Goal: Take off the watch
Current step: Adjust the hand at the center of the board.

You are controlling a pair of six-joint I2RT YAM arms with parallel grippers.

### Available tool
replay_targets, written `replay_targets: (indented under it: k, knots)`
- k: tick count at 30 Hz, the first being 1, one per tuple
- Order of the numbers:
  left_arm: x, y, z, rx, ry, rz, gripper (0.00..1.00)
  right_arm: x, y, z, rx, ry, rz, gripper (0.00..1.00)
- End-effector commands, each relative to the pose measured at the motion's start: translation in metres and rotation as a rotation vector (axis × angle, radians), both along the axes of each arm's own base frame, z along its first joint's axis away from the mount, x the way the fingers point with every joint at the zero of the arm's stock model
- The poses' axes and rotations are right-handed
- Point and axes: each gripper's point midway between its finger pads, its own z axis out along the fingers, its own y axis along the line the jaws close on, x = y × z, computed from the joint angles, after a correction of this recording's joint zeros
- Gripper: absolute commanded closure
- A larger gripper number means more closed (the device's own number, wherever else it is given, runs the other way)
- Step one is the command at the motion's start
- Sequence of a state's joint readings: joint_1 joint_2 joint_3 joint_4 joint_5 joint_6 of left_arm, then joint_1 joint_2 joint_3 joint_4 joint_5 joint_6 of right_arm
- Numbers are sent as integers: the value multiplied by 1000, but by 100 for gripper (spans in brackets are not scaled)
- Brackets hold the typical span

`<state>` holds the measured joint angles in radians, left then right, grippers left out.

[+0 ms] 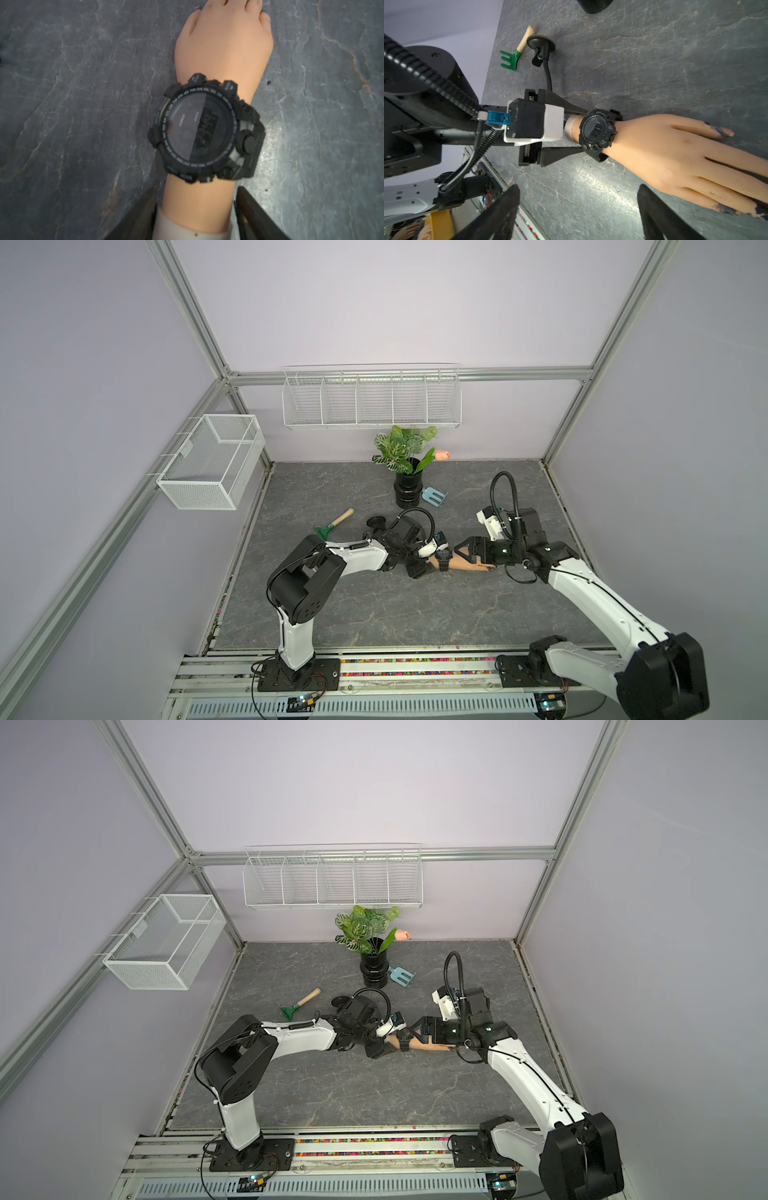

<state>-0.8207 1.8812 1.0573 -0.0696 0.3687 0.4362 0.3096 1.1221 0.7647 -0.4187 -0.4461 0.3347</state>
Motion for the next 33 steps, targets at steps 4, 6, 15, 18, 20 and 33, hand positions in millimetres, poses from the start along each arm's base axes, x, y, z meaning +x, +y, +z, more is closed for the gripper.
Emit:
replay_targets:
  k: [4,6,15,18,20,33]
  knots:
    - [-15,2,17,-66,116,-76,53,8,-8,8,-87,-217,25,11]
    - [-18,3,23,-98,151,-90,58,11,-5,17,-64,-297,34,11]
    - [-26,3,50,-190,303,-89,73,18,6,89,-195,-1005,184,11]
    - [-23,6,60,-247,376,-70,78,17,14,91,-329,-1109,327,11]
    - [-18,10,67,-292,409,-47,84,13,21,84,-400,-1149,433,11]
    - [-6,38,86,-388,454,-4,95,-16,36,-8,-666,-1195,853,11]
